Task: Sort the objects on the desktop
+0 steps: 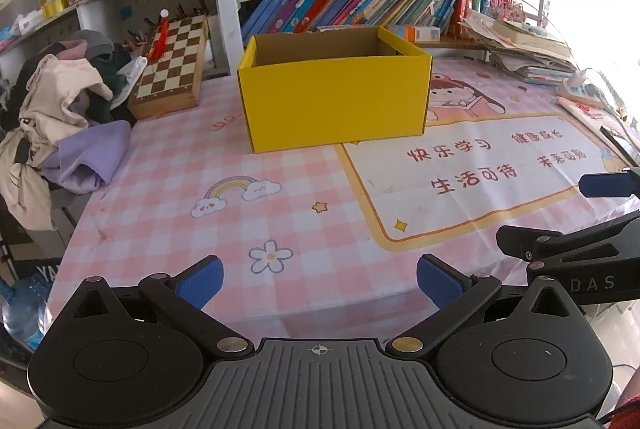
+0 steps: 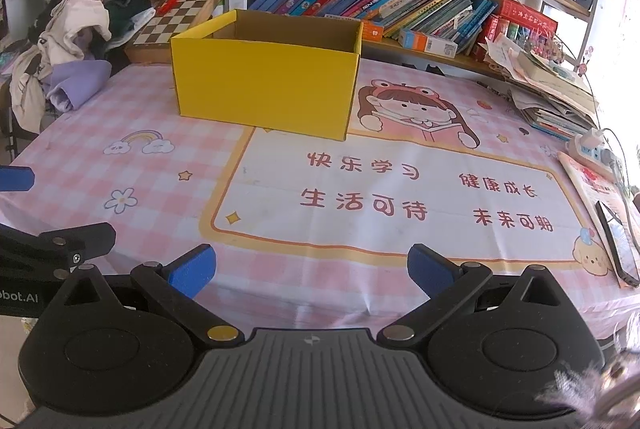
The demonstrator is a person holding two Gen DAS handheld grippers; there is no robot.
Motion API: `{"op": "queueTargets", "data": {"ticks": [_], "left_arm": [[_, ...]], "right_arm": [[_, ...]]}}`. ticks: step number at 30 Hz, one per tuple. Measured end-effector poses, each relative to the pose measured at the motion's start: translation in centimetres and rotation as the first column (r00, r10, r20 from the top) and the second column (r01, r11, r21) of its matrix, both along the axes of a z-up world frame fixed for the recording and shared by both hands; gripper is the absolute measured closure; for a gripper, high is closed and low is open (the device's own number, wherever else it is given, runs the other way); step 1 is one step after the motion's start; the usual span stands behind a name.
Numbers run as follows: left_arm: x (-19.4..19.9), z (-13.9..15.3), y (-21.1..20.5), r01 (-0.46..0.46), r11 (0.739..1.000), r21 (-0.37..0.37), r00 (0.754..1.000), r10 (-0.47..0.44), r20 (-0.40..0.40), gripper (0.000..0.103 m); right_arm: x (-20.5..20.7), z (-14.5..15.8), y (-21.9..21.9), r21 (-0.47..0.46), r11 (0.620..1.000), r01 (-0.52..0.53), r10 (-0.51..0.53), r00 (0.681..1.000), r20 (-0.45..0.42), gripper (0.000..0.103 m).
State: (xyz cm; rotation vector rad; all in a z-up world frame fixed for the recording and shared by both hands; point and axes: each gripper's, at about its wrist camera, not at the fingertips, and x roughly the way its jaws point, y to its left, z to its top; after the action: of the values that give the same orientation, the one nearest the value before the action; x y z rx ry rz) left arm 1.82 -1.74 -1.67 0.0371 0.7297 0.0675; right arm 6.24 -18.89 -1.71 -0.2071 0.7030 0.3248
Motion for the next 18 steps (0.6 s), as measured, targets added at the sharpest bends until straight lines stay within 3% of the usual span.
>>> {"op": "queueTargets", "data": {"ticks": [18], "left_arm": [[0.63,-0.03,-0.15,0.031,0.999,-0.016,1.0,-0.031,0.003,0.0]], "right_arm": [[0.39,-0.11,0.21,-0.015,1.0,0.018,-0.018,1.0,-0.012,0.0]]}}
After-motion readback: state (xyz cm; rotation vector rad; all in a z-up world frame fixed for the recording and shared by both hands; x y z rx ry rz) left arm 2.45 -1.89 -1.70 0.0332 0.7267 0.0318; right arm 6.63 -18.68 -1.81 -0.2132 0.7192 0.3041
